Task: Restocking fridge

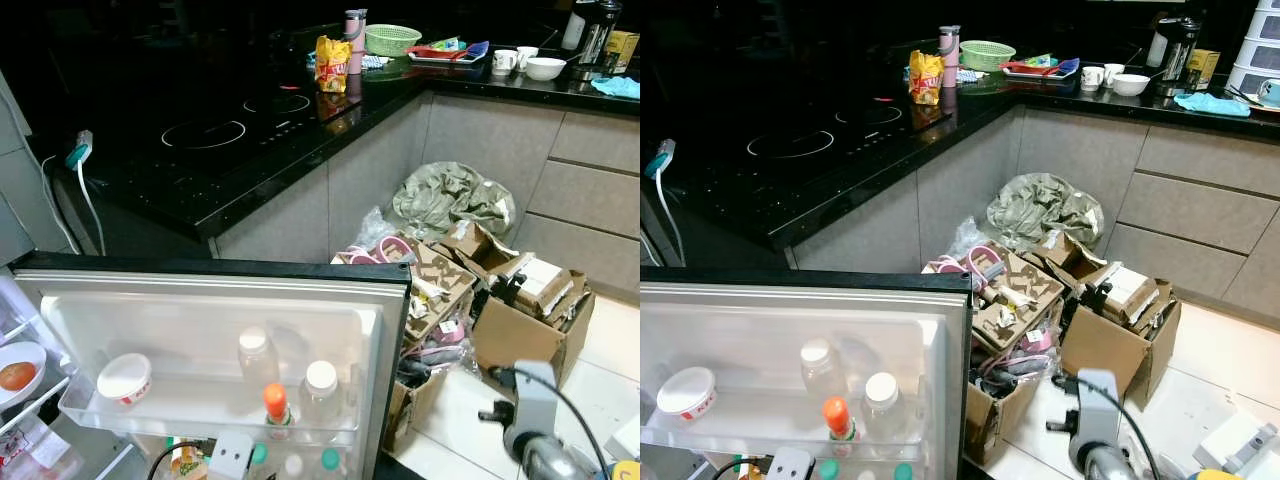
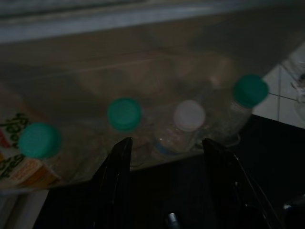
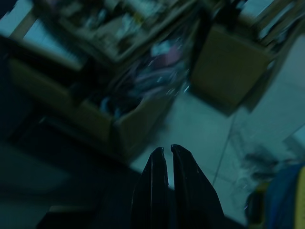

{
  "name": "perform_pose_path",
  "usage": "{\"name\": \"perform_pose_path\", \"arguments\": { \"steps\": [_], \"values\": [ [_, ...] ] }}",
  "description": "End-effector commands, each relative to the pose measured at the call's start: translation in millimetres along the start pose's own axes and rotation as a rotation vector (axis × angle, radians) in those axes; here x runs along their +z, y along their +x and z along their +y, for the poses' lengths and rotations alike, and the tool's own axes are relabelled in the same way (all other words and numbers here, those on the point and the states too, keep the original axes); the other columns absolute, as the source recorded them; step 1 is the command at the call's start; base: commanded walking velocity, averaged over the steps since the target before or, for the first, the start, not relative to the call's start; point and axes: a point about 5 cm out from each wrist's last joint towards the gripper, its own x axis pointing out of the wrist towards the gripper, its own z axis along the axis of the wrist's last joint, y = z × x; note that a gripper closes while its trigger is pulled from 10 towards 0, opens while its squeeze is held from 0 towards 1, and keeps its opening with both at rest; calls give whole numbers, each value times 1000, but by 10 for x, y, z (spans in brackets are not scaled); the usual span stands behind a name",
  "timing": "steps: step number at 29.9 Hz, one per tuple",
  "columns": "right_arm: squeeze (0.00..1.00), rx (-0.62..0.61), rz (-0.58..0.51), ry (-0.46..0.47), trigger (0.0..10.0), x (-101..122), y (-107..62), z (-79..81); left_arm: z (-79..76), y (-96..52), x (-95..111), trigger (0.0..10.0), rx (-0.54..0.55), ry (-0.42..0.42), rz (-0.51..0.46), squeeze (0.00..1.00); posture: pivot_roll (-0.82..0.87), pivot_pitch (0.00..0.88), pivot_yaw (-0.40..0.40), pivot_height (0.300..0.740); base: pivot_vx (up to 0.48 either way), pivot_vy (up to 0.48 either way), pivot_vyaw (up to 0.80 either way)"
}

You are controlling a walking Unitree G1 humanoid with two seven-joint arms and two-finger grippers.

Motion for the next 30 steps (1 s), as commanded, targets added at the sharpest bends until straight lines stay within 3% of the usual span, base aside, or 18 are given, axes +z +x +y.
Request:
{"name": "perform_pose_path", "arguments": {
  "steps": [1, 3, 6, 7, 9, 10, 11, 12, 13, 23, 26, 29, 30],
  "values": [
    [0, -20, 19, -9, 10000, -62, -8, -1, 71, -78, -73, 10000, 5, 22, 25, 0, -16, 101, 44, 740, 0, 0, 0],
    [0, -19, -17, 86, 10000, 84, 37, 103, 156, -184, -199, 10000, 67, -1, 63, 0, -18, 106, 50, 740, 0, 0, 0],
    [0, 15, -20, 96, 9843, 122, 51, 178, 220, -225, -247, 10000, 129, -23, 82, 0, -16, 107, 49, 740, 0, 0, 0],
    [0, 49, -17, 92, 0, 134, 58, 237, 276, -253, -269, 10000, 186, -47, 90, 0, -15, 106, 48, 740, 0, 0, 0],
    [0, 106, -7, 91, 0, 146, 66, 335, 368, -300, -306, 10000, 282, -106, 103, 0, -15, 106, 48, 740, 0, 0, 0],
    [0, 120, -4, 91, 1059, 150, 69, 368, 398, -319, -321, 10000, 311, -118, 110, 0, -15, 106, 48, 740, 0, 0, 0],
    [0, 151, -6, 74, 8235, 162, 72, 430, 426, -350, -347, 10000, 331, -137, 114, 0, -5, 109, 40, 740, 0, 0, 0],
    [0, 151, -6, 74, 8235, 162, 72, 430, 426, -350, -347, 10000, 331, -137, 114, 0, -5, 109, 40, 740, 0, 0, 0],
    [0, 206, -5, 46, 10000, 173, 72, 541, 463, -404, -384, 10000, 352, -143, 119, 0, 0, 111, 37, 740, 0, 0, 0],
    [0, 360, -25, 12, 10000, 226, 55, 872, 589, -591, -542, 10000, 436, -168, 182, 0, 1, 112, 41, 740, 0, 0, 0],
    [0, 493, -38, 21, 10000, 224, 16, 1045, 606, -661, -618, 10000, 460, -170, 221, 0, -1, 114, 46, 740, 0, 0, 0],
    [0, 555, -46, 33, 10000, 228, -6, 1114, 610, -691, -648, 10000, 467, -171, 235, 0, -3, 113, 49, 740, 0, 0, 0],
    [0, 796, -41, 111, 10000, 210, -99, 1294, 618, -755, -712, 10000, 480, -176, 259, 0, -3, 113, 47, 740, 0, 0, 0]
  ]
}}
